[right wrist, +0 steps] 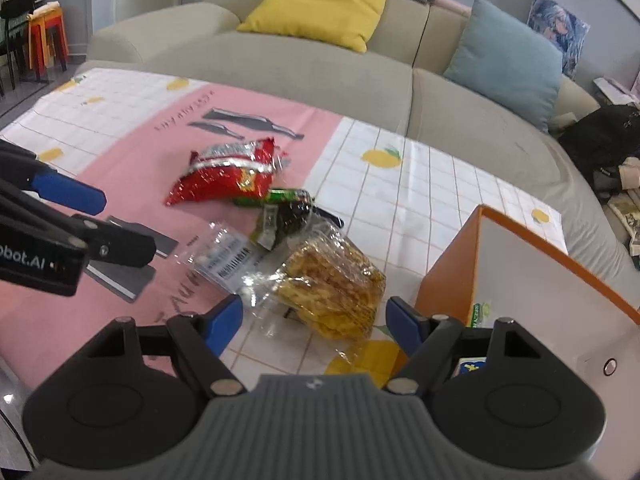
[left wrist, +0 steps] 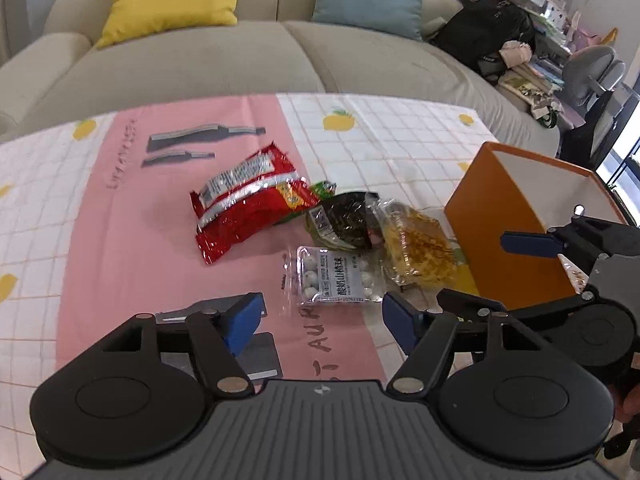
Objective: Organize snacks
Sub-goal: 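Move both tools back over the remaining snacks, then grasp the quail-egg pack with the left tool while the right tool grasps the yellow cracker bag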
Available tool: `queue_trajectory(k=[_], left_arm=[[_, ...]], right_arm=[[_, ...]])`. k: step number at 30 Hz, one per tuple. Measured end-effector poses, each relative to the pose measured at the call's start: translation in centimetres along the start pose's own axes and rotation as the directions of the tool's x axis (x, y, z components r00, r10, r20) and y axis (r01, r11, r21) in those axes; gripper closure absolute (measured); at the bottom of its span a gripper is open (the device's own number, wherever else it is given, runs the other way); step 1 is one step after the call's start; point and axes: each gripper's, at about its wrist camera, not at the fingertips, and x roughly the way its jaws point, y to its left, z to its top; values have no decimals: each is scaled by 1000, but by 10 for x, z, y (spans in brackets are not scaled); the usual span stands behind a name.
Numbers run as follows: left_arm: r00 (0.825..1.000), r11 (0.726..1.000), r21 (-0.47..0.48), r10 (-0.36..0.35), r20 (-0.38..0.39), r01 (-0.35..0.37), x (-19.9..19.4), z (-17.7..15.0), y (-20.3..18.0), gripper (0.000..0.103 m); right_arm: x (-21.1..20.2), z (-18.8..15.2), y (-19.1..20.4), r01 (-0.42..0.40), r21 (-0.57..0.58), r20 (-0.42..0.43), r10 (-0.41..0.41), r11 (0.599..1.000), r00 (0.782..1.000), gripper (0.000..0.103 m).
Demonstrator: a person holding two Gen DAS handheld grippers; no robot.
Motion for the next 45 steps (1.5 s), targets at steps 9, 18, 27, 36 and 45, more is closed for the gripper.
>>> queue_trajectory(k=[9,18,27,36,45], left_arm=[[997,999,-52,6,-75,-10,42,8,4,19],[994,997,-75,9,-105,-17,76,23,4,19],[981,993,-115,13,-196,-36,97,21,7,31],[972,976,-217,-20,-234,-33,74,0,26,52],[958,960,-261,23,-285,-101,41,-29,40,59]], right_arm=[[30,3,-2,-18,36,-29,19,999,999,23],[63,1,8,32,-128,-72,-42,991,997,28],[76,1,16,45,-151,-78,-58,987,995,52],[60,-7,35,-15,-170,-30,10,985,1000,66],[36,-15,68,-135,-165,-30,132,977,991,67]])
